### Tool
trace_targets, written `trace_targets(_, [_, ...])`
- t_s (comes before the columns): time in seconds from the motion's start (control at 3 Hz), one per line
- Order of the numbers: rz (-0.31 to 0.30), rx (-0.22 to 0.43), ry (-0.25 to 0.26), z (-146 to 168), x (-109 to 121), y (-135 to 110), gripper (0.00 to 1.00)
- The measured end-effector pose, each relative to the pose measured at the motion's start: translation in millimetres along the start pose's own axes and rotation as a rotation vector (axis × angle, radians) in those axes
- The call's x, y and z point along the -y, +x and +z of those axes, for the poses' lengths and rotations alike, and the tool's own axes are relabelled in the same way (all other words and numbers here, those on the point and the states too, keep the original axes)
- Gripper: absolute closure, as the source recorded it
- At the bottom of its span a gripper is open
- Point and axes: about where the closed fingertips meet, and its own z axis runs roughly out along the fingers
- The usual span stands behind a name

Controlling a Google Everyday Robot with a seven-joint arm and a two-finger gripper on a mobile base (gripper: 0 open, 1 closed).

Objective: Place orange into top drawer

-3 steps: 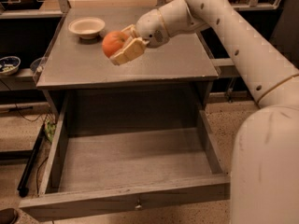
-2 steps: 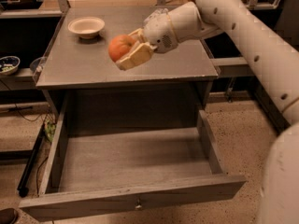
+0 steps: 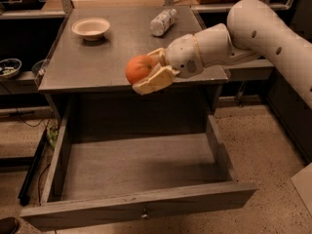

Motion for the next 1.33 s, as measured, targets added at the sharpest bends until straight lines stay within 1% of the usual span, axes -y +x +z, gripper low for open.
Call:
trace_targets(0.67, [0.059, 0.018, 0.034, 7.6, -8.9, 31.0, 1.0])
trace_targets(1.0, [0.09, 0.016, 0.039, 8.6, -18.4, 47.2, 1.0])
trace_targets(1.33, [0.119, -0.003, 0.044, 7.7, -30.4, 61.9, 1.0])
